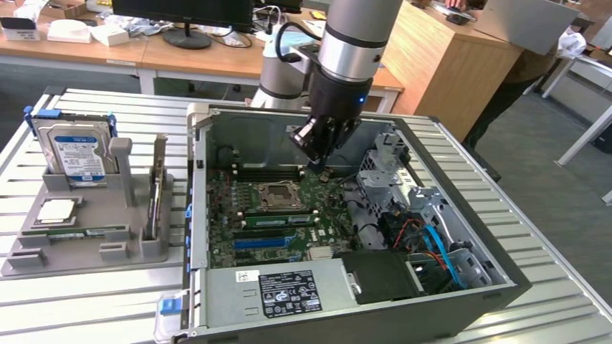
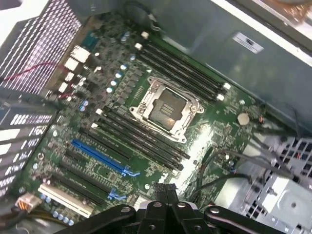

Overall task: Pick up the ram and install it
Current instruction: 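Press down the ram until it locks into place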

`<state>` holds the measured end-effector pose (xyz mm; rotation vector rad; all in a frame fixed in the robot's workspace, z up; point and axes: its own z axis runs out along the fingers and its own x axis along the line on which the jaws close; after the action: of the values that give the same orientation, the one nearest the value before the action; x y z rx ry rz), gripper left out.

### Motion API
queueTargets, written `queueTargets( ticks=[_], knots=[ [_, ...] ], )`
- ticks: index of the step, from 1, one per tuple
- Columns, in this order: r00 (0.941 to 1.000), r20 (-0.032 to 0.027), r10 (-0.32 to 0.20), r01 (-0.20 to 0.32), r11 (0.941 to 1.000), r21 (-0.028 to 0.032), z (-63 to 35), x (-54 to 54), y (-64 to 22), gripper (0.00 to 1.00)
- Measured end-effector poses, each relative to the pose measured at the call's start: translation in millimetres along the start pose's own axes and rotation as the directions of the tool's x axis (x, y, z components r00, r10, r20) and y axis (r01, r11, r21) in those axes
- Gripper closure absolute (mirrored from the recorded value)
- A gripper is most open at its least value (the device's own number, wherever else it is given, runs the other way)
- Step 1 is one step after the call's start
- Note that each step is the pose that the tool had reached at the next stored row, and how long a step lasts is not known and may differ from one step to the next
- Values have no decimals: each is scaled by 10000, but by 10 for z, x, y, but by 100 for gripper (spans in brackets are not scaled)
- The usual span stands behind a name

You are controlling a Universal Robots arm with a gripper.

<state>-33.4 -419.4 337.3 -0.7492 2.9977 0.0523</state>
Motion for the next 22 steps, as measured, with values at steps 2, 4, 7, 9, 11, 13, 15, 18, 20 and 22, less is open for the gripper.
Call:
queueTargets(
  ticks=[2,4,7,9,11,13,15,18,20,22],
  knots=[
    [9994,8,359,-359,9994,20,5,0,0,90],
    [9974,17,718,-718,9974,41,10,1,0,90],
    [9920,30,1264,-1264,9920,72,18,1,0,90],
    [9868,41,1619,-1619,9868,91,23,1,0,90],
    [9802,52,1978,-1979,9802,111,28,2,-1,90],
    [9725,63,2328,-2329,9724,130,33,2,-1,90],
    [9631,76,2692,-2693,9629,149,39,2,-1,90],
    [9472,96,3206,-3207,9470,175,47,3,-1,90],
    [9346,111,3554,-3556,9345,193,52,3,-1,90],
    [9213,125,3887,-3889,9211,210,58,3,-1,90]
  ],
)
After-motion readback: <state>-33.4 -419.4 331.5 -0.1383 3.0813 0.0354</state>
